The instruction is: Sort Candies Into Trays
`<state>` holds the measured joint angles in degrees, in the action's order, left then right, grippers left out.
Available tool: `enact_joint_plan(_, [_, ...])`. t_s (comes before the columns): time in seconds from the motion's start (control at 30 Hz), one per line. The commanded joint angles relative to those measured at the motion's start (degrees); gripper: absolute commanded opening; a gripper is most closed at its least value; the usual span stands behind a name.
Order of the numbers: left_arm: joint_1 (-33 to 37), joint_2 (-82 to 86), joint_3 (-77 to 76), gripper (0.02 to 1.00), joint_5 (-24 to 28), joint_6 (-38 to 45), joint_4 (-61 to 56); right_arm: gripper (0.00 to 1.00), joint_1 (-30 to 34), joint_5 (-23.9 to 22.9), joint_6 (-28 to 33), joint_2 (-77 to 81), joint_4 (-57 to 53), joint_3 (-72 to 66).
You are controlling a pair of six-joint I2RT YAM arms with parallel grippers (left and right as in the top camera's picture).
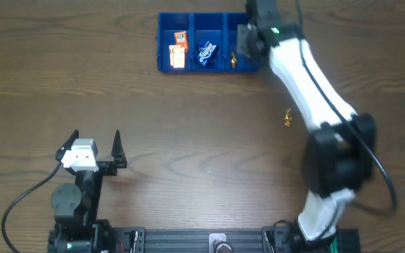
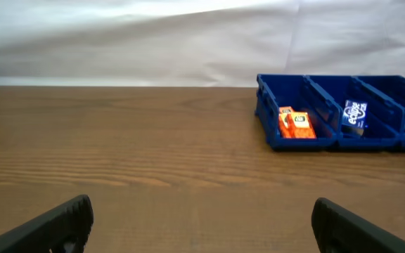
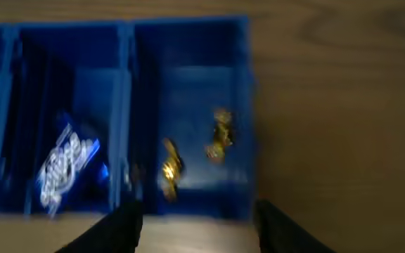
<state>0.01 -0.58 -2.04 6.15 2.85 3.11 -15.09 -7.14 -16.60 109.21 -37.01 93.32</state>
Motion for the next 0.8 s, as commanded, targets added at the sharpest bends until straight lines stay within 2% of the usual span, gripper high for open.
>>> enact_joint_plan(0.03, [0.22,0.37,1.68,0.998,1.14,0.15,0.87,0.535,5.49,-0.94,1.95,-20.37,2.38,-15.69])
enact_joint_plan(0.13, [0.22,0.37,1.68,0.998,1.16,0.17,0.87,0.535,9.09,-0.33,1.88,-28.94,1.09,-26.45])
enact_joint_plan(0.2, [0.22,0.37,1.68,0.998,1.14,0.17,0.87,0.527,10.62,1.77,1.9,-32.2,0.81,-32.04])
enact_joint_plan(0.33, [0.22,0.37,1.68,0.998,1.14,0.17,0.87,0.52,11.21,3.45,1.66,-32.11,0.79,-38.88])
enact_joint_plan(0.53, [0.22,0.37,1.68,0.998,1.14,0.15,0.87,0.527,11.17,4.28,1.66,-25.66,0.79,-41.9])
enact_joint_plan(0.8, [0.22,0.37,1.68,0.996,1.14,0.17,0.87,0.535,11.65,4.46,1.18,-17.79,7.48,-41.88])
